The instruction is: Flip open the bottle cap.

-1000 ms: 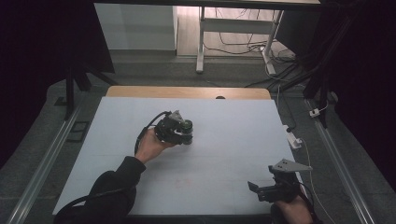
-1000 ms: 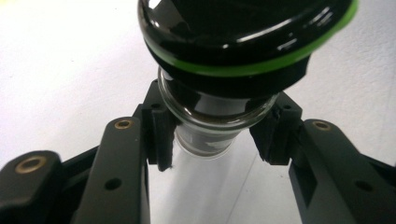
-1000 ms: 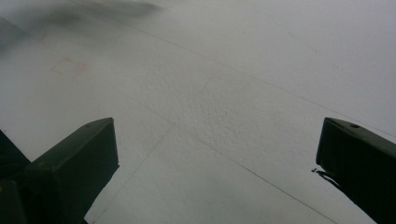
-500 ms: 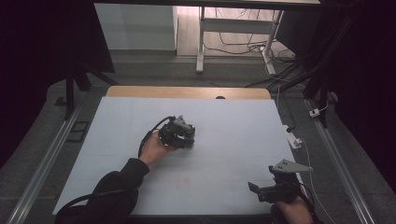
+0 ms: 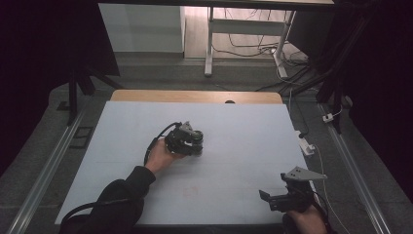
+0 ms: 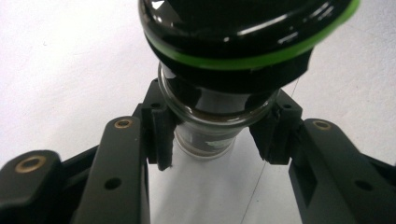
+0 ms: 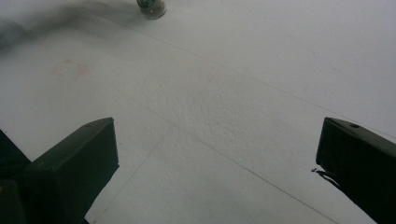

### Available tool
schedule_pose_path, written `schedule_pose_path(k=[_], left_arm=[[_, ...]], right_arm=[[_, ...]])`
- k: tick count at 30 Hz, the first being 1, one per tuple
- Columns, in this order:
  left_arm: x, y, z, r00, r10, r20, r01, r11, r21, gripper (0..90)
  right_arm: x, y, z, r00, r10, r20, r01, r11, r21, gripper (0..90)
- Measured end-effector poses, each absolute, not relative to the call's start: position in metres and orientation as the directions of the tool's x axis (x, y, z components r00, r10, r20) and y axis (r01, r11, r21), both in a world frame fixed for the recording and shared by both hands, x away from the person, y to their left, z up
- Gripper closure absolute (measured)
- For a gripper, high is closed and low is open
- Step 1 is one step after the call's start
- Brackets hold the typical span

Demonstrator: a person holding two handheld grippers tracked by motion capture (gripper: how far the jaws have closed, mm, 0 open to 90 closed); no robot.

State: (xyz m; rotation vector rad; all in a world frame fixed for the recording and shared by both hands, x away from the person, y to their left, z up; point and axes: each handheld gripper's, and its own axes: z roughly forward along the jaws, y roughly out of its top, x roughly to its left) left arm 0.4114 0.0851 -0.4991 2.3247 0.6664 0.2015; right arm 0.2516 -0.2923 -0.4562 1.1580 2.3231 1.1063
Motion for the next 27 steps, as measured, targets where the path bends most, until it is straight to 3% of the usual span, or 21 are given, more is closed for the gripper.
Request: schedule_pose_path(k=[12,27], left_arm=[[0.41,0.085,-0.5,0.852,0.521,-0.038,0.408,-0.618,0.672,54.0],[0.41,0.085,-0.501,0.851,0.524,-0.037,0.407,-0.614,0.676,54.0]], right_arm=[[0.249,-0.289,-0.452,-0.628,0.773,0.088,0.53,0.343,0.776,0.0],[0.253,-0.26,-0.443,-0.708,0.699,0.101,0.463,0.352,0.813,0.0]])
